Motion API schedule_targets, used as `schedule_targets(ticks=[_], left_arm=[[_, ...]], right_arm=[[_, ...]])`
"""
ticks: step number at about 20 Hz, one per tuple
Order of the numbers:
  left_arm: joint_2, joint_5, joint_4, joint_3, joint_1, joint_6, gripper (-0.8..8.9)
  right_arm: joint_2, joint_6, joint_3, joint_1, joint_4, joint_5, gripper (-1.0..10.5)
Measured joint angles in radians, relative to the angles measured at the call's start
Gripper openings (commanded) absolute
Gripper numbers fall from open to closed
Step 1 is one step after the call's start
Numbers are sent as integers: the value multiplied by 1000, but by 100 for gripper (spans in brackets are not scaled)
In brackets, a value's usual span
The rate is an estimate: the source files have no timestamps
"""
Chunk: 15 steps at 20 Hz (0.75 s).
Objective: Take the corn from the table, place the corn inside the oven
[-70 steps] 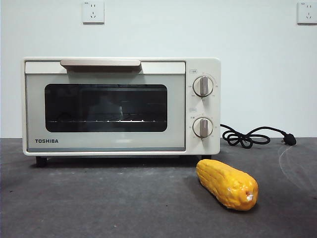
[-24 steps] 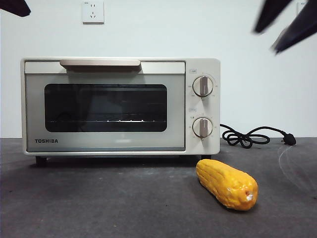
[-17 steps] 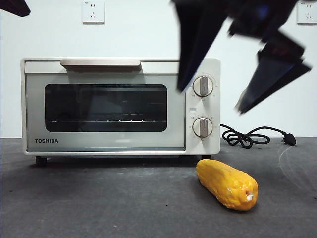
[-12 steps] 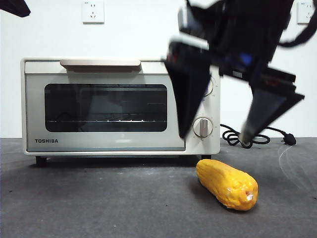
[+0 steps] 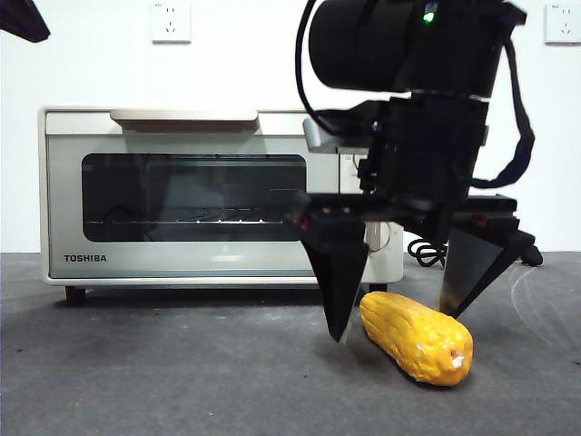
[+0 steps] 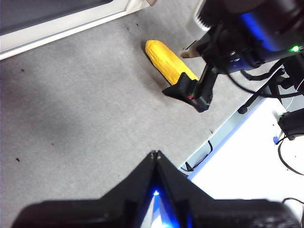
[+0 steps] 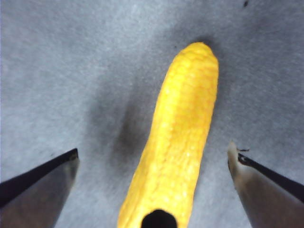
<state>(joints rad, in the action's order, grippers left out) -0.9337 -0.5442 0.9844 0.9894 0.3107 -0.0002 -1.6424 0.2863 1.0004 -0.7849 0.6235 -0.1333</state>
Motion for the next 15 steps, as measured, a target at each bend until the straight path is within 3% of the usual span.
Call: schedule_targets(ticks=[2,6,7,15], left_arm=[[0,0,1,0,0,0,-5],[0,0,8,0,0,0,-5],[0,0,10,0,0,0,-5],[0,0,7,0,0,0,-5]], right_arm=[[-15,-10,0,7,-14,-10,526],[-21,-10,0,18,-15,-16,61],[-21,-11,0,18,-15,-16,-7],[-21,-13,1,18,-5,-15,-12]])
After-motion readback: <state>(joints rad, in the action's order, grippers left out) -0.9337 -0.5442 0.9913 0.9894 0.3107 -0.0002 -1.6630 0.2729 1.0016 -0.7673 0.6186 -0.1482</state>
